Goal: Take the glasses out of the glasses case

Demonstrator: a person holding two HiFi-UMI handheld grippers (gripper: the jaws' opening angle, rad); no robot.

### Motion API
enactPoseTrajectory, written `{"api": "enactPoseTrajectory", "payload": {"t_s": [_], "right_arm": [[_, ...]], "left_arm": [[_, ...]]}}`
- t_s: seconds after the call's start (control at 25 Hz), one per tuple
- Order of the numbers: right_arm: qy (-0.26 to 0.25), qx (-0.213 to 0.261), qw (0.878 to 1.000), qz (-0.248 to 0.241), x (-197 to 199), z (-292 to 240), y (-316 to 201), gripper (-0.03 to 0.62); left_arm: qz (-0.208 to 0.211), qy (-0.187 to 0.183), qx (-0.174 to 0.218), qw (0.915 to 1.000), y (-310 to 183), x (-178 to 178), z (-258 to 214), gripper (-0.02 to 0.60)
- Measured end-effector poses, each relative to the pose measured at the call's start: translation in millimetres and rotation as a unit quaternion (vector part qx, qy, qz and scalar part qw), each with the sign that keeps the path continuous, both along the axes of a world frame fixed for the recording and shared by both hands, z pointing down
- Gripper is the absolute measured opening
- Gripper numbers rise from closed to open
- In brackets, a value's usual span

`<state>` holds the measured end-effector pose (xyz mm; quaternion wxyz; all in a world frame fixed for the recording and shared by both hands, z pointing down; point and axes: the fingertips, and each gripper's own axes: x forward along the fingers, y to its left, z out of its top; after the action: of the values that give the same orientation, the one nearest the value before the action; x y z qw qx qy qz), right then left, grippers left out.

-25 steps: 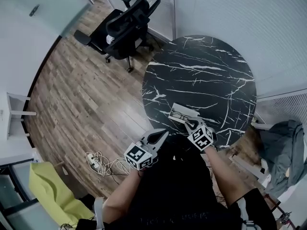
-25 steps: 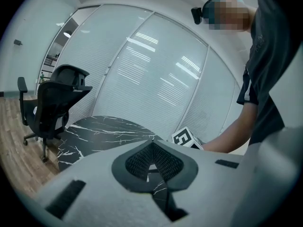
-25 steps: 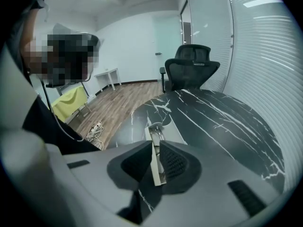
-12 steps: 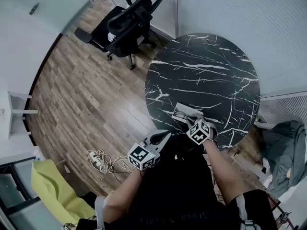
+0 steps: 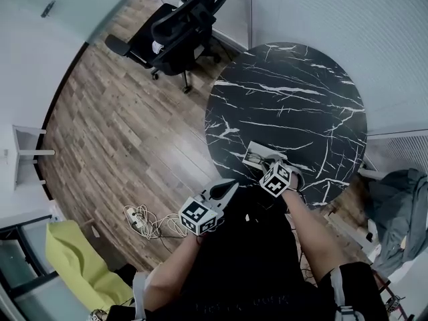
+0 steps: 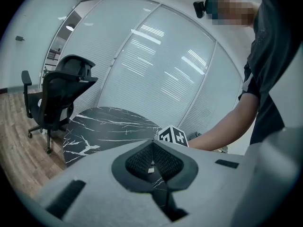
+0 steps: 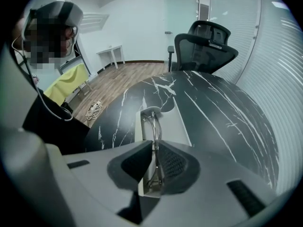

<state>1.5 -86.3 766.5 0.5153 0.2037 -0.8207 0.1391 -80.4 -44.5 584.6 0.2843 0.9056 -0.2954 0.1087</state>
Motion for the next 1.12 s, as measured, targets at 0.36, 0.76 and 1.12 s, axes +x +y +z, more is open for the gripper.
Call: {"api": "enactPoseTrajectory", "payload": {"t_s": [0.36, 0.76, 1.12], "right_arm": [[0.023, -0.015, 0.999, -0.019, -2, 14, -2, 0.032], [0.026, -0.014, 1.000, -0.001, 6, 11, -7, 0.032], [0.024, 0.018, 1.000, 0.004, 7, -5, -16, 0.031]], "left_arm": [[-0.005, -0.002, -0.008, 1.0000, 0, -9, 1, 0.018], [-0.004, 0.000, -0.005, 1.0000, 0, -7, 0, 0.018], [0.004, 0.004, -0.001, 1.0000, 2, -3, -2, 0.018]]}}
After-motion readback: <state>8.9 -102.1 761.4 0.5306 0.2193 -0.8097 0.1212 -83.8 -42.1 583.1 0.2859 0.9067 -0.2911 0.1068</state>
